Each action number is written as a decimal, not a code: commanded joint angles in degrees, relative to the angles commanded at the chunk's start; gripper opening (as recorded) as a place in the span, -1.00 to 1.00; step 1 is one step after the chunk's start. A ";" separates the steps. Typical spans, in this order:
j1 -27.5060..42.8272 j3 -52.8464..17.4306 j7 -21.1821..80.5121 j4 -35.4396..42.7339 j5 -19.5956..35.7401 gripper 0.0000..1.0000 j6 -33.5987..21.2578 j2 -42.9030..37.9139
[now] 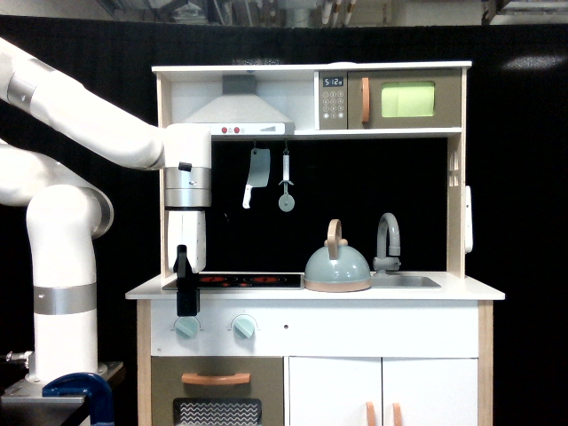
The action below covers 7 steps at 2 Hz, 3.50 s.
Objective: Place the teapot on the stove
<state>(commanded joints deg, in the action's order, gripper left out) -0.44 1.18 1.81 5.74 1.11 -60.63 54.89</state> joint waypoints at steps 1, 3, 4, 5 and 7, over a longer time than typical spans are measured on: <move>0.21 -1.73 3.39 1.21 -0.84 1.00 1.14 -0.41; 12.61 -22.07 44.26 16.70 -0.68 1.00 9.37 -12.75; 30.94 -35.16 68.19 31.09 12.90 1.00 6.24 -25.35; 39.16 -47.49 89.35 48.27 24.08 1.00 -4.62 -44.92; 38.50 -47.88 102.72 49.42 35.35 1.00 -10.62 -50.71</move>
<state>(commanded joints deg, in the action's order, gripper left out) 38.06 -46.70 104.52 55.16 36.46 -71.25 4.18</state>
